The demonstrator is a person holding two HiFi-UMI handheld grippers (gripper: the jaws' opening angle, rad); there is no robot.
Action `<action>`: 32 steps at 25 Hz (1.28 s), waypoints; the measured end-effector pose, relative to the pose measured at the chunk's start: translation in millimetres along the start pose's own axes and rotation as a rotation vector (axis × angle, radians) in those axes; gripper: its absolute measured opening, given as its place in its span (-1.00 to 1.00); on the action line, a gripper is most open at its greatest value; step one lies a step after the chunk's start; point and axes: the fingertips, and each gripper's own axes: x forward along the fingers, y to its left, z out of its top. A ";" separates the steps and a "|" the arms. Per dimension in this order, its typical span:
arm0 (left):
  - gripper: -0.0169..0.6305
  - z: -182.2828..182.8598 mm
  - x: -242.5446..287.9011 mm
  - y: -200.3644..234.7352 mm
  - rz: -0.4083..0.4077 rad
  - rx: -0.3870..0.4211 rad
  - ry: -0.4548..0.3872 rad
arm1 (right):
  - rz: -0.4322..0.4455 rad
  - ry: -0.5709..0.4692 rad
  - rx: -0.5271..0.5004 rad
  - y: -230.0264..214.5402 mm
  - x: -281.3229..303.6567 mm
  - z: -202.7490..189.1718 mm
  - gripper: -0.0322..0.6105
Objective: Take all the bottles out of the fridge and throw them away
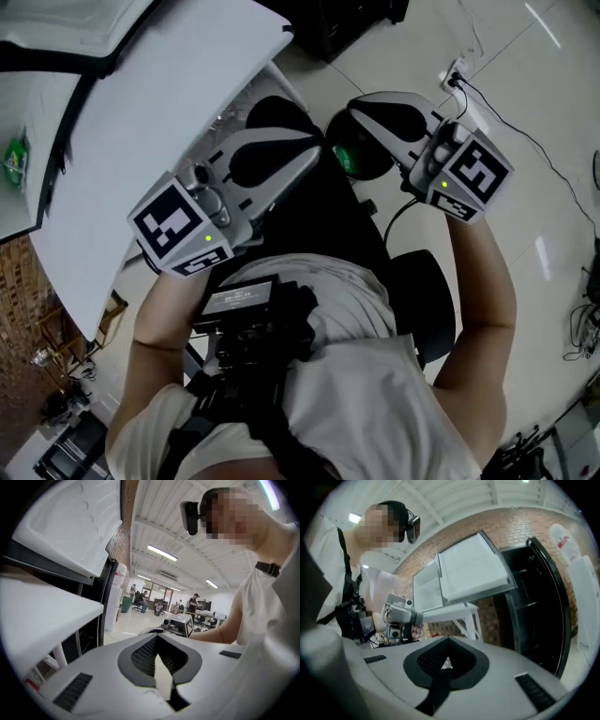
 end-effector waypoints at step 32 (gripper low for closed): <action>-0.91 65.9 -306.0 39.5 0.775 0.066 -0.231 | 0.610 -0.022 -0.221 185.1 232.9 154.1 -0.90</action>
